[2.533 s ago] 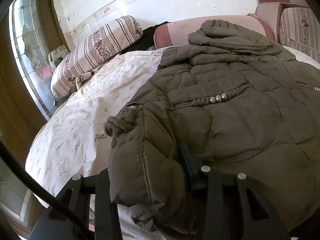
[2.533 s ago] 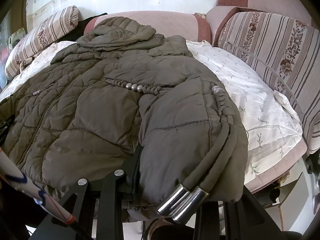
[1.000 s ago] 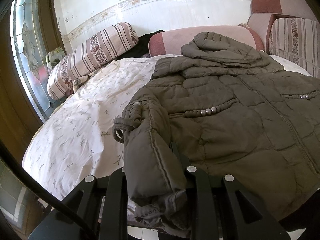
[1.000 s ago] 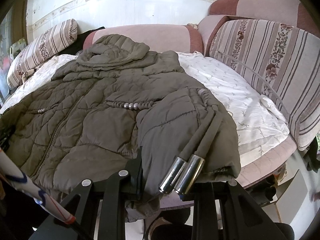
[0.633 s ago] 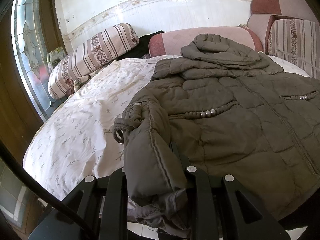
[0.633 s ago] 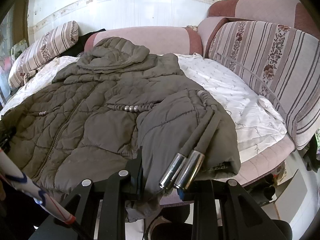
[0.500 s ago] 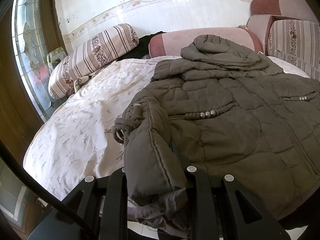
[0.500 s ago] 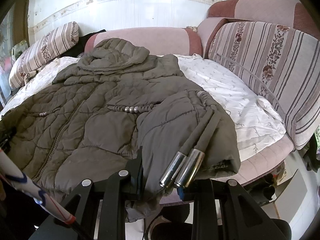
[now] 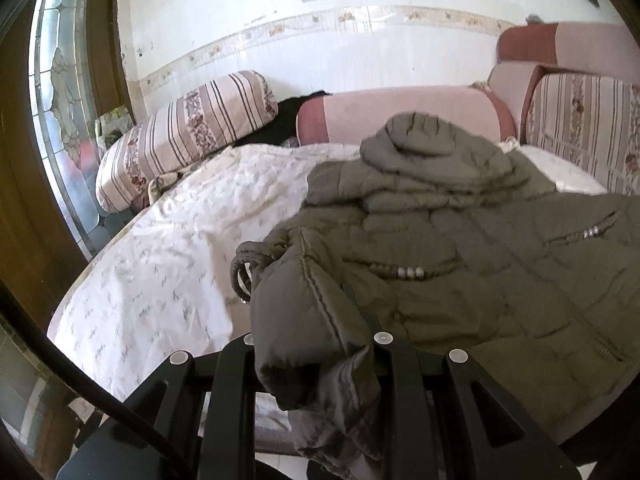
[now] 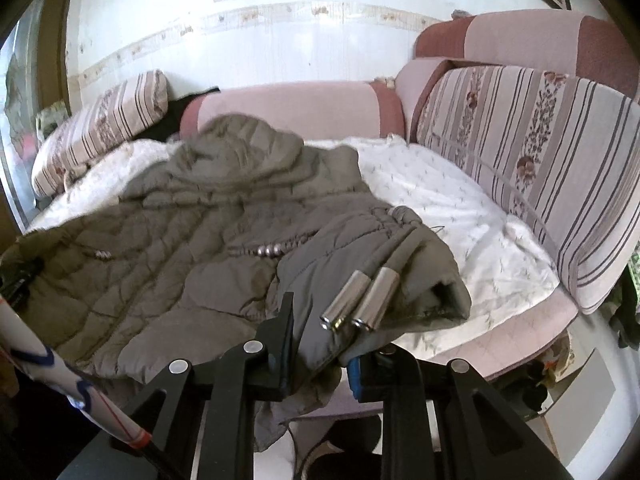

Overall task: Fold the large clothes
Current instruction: 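Lift the held side edge higher with the right gripper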

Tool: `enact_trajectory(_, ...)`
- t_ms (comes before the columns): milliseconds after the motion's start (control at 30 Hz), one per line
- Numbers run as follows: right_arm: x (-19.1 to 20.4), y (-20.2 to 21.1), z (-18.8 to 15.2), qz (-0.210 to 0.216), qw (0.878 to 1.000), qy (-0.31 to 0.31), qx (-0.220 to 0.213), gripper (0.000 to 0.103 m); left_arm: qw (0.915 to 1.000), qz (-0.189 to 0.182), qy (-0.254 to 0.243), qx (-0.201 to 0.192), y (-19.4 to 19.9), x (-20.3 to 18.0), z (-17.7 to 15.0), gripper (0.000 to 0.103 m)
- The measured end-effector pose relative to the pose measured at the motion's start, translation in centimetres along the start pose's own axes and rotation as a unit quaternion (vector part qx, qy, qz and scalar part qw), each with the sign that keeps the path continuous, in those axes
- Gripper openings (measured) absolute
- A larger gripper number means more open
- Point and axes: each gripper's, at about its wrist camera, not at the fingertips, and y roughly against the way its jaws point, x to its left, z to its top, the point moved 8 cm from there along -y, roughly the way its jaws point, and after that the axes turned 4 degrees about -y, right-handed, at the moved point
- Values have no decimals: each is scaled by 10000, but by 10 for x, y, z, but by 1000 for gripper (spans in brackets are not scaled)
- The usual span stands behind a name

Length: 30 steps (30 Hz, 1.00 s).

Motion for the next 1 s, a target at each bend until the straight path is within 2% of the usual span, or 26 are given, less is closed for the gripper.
enact_trajectory(400, -4, 23, 51, 199, 9991, -125, -358, 21, 9989, -218, 235, -330, 7, 8, 63, 20)
enact_trajectory(567, -1, 27, 88, 267, 9979, -114, -573, 21, 9979, -362, 357, -399, -2, 13, 94, 20)
enact_trajectory(800, 0, 15, 157, 320, 9959, -163, -830, 19, 9954, -642, 603, -366, -40, 21, 146, 22)
enact_trajectory(1000, 2, -16, 233, 99, 9941, 2, -1077, 11, 9929, -840, 845, -24, -107, 23, 188, 23)
